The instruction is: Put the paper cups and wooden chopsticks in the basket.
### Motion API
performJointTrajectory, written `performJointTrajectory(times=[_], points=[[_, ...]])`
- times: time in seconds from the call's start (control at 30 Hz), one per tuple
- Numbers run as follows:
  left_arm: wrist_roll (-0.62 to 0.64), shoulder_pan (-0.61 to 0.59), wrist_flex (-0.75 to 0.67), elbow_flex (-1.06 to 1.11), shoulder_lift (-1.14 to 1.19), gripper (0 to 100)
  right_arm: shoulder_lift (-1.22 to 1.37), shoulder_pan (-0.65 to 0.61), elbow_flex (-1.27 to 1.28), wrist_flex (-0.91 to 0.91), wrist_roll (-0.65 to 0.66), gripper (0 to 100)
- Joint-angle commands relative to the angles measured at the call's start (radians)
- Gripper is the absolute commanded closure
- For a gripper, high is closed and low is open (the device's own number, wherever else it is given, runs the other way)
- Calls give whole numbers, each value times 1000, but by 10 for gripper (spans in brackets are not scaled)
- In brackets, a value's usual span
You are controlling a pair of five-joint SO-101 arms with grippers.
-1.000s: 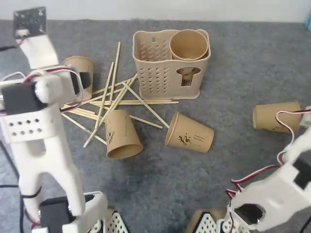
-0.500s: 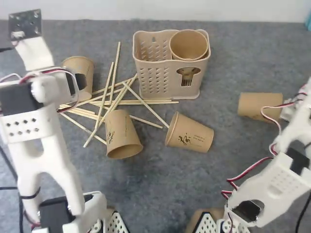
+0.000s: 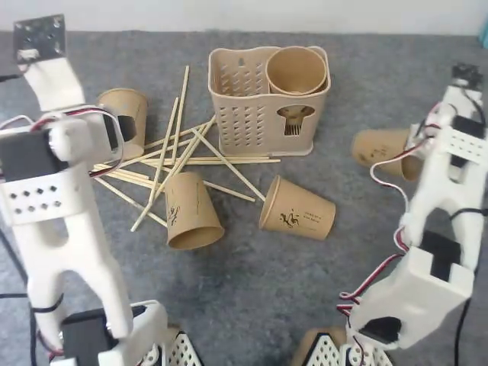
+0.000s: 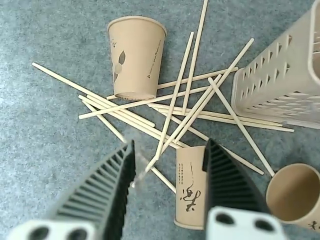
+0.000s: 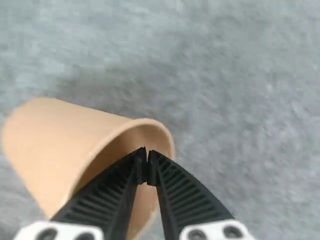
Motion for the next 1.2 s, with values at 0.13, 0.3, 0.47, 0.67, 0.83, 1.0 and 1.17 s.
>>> performJointTrajectory(times=[0.13, 0.3, 0.47, 0.67, 0.83, 1.0, 1.17], points=[[-21, -84, 12, -7, -38, 793, -77, -122, -51, -110, -15, 990], [-61, -101, 12, 16, -38, 793, -82, -183, -55, -150, -15, 990], [-61, -101, -81, 133, -38, 793, -82, -232, -55, -197, -15, 989], [-61, -101, -213, 309, -38, 793, -137, -232, -100, -154, -8, 989], [-60, -94, -249, 378, -38, 793, -289, -228, -117, -31, -3, 987], [-58, -100, -227, 390, -40, 793, -426, -228, -115, 147, -6, 867], [-61, -101, -216, 479, -117, 793, -449, -196, -115, 237, -17, 858]])
